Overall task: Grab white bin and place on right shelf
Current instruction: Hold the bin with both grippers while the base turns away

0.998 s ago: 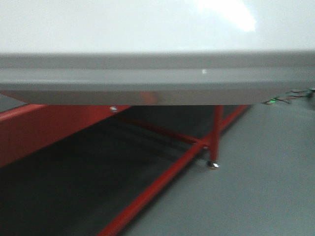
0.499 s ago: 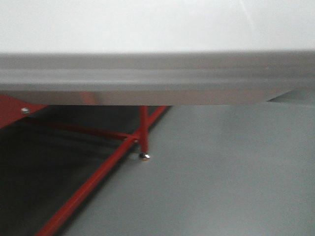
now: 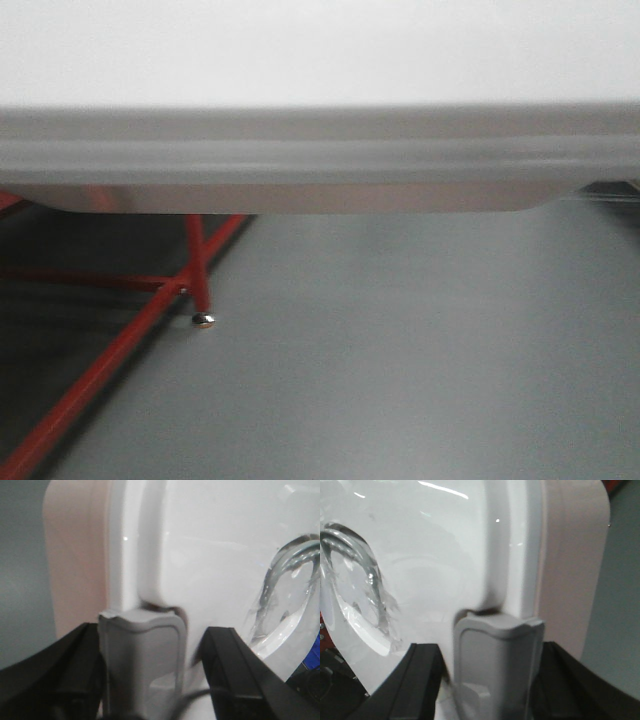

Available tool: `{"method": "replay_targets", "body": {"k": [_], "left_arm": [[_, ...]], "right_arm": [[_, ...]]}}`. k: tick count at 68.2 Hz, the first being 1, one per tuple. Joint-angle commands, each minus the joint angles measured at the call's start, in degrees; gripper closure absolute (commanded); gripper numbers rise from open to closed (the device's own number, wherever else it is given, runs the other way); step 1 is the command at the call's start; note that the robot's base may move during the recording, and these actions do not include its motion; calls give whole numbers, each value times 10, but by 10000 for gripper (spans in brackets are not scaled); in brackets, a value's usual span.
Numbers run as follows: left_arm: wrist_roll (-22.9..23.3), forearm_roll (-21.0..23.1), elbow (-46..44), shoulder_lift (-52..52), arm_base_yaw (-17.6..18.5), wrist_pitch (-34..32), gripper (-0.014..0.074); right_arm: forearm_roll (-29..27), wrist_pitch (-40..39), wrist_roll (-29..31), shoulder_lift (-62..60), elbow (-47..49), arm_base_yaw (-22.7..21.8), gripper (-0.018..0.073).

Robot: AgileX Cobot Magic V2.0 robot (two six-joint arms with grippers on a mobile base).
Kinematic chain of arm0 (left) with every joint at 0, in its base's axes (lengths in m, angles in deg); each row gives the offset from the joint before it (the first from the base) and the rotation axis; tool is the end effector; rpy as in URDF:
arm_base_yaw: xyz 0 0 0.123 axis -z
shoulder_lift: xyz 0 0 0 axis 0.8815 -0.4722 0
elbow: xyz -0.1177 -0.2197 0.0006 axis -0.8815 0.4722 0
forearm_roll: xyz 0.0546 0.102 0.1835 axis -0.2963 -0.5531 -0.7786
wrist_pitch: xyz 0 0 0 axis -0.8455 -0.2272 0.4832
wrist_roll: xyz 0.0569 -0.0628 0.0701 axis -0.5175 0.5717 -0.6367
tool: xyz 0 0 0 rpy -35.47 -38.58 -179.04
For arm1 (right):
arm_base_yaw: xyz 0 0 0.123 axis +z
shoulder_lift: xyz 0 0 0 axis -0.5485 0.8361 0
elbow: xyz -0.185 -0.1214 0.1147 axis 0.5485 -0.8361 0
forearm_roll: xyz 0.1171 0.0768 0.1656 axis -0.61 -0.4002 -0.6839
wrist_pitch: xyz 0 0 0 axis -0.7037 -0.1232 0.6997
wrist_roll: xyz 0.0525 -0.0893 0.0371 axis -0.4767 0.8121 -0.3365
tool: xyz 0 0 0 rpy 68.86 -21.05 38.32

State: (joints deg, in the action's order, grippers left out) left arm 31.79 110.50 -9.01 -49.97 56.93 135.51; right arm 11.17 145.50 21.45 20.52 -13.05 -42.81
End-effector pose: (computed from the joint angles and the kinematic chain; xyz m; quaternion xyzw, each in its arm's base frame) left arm 0.1093 -0.0774 0.3363 0.2083 0.8007 -0.3477 0.4411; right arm 0.1053 0.0732 0.3295 -0.1636 0.8065 0.3619 0.4380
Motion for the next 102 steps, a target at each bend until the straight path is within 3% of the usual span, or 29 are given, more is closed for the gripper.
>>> {"method": "replay_targets", "body": {"k": [1,102], "left_arm": [[-8,105,-18,5,10,38,336],[-8,105,-18,5,10,38,336]], "right_arm": [[-112,70,5,-2,18,4,220],[-112,70,5,-2,18,4,220]]}}
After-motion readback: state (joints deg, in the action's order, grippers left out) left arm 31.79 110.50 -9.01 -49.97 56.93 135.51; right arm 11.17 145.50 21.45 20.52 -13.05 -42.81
